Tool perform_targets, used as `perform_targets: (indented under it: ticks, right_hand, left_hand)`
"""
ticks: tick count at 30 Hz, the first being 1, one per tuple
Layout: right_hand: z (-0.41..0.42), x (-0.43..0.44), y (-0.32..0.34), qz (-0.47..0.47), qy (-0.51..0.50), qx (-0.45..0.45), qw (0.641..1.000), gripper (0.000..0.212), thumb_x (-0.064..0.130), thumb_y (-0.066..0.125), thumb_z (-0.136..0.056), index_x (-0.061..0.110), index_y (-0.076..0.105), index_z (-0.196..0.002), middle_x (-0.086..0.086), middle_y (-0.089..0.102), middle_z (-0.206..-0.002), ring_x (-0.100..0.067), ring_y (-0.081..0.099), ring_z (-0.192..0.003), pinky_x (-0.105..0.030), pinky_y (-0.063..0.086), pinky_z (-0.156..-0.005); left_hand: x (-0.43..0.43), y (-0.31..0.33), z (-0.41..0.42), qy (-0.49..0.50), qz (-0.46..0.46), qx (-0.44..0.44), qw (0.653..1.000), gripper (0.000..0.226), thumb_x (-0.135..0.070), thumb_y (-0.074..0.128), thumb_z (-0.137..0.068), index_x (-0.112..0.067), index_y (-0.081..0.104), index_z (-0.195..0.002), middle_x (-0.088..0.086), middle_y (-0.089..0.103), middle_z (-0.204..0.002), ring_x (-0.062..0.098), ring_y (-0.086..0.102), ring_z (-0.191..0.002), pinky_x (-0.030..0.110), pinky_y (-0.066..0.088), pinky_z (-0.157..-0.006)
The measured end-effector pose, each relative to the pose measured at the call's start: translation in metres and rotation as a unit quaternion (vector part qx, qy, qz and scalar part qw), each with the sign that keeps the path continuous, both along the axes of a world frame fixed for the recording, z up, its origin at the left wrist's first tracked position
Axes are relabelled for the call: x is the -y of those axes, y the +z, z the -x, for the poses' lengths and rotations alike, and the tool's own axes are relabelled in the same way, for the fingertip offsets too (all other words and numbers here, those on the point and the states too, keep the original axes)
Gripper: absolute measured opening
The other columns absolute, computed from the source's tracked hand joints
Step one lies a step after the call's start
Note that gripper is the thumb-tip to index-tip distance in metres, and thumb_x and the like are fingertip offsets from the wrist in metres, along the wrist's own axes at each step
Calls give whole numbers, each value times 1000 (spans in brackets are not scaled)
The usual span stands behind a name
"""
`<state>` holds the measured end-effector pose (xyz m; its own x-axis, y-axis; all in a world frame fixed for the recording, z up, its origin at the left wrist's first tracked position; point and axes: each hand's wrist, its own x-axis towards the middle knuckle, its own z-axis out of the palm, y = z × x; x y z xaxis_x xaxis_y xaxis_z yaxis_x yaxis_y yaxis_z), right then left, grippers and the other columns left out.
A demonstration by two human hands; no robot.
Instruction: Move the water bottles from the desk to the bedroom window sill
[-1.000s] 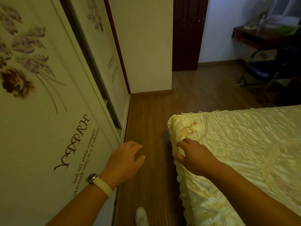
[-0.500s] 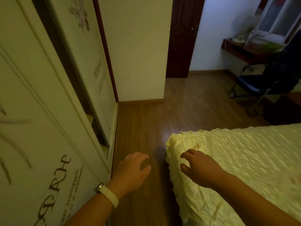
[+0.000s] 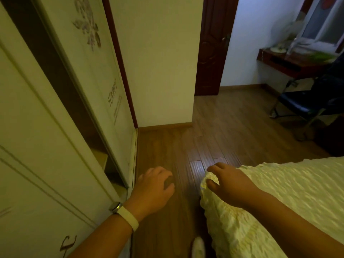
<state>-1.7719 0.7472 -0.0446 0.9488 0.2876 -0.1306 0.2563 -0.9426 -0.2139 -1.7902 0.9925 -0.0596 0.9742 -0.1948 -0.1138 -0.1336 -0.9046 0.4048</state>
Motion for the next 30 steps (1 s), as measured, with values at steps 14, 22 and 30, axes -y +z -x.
perform_targets:
  ticks: [14,22,30]
  right_hand:
    - [-243,-5,-36,-18,33,-70,997,47,49,43,-98,27,46,-139,3,52,-135,-16,55,-114,-33,49,-95]
    - [-380,46,-12,-60,-27,-46,997,51,48,46,-99,27,42,-144,2,47,-144,-20,53,-121,-35,47,-96]
    - [-465,79,-12,-74,-83,-38,993,51,50,46,-97,29,42,-144,4,45,-146,-16,52,-121,-36,47,-101]
  left_hand:
    - [-2,-8,-237,6,-29,-32,999,40,-44,46,-99,-32,47,-137,-14,43,-141,7,39,-130,29,35,-109]
    - [47,12,-385,5,20,-20,1000,37,-42,50,-98,-33,50,-134,-15,43,-139,8,39,-129,35,39,-109]
    - [78,8,-502,-40,-3,-19,999,40,-43,50,-98,-32,49,-136,-11,38,-146,11,35,-134,37,38,-112]
